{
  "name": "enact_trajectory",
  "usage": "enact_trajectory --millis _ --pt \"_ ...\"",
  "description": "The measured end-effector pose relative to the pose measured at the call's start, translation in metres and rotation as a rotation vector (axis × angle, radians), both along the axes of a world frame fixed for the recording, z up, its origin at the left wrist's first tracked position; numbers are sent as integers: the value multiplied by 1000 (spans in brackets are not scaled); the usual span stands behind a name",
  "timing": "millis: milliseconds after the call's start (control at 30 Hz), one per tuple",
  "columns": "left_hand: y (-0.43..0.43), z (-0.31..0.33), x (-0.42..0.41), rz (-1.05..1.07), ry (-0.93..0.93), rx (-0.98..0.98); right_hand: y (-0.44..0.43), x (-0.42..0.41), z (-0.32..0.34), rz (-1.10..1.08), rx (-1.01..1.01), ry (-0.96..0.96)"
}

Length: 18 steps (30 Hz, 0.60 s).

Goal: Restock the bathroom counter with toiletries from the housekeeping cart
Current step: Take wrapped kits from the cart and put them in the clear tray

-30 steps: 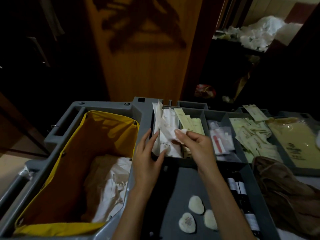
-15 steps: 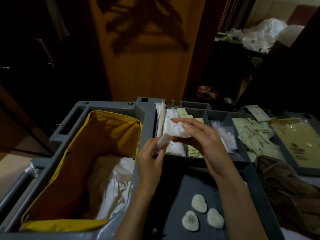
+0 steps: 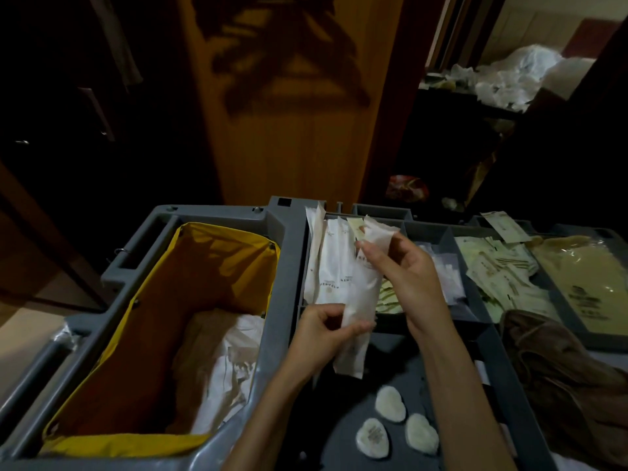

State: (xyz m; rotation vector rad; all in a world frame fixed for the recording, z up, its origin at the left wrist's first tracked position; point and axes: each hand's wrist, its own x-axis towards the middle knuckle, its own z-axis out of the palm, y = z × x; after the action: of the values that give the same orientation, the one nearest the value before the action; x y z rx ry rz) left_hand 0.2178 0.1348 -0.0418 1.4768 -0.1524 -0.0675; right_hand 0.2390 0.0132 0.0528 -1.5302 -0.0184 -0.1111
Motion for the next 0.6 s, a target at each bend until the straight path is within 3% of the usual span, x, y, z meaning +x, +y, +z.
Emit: enact_trajectory --millis 133,300,600 --pt "0 4 -2 -30 22 -2 -3 4 -5 -27 72 28" --pt "3 11 -1 91 1 -157 2 6 -24 51 35 110" --pt "11 4 4 159 194 -107 17 27 -50 21 113 273"
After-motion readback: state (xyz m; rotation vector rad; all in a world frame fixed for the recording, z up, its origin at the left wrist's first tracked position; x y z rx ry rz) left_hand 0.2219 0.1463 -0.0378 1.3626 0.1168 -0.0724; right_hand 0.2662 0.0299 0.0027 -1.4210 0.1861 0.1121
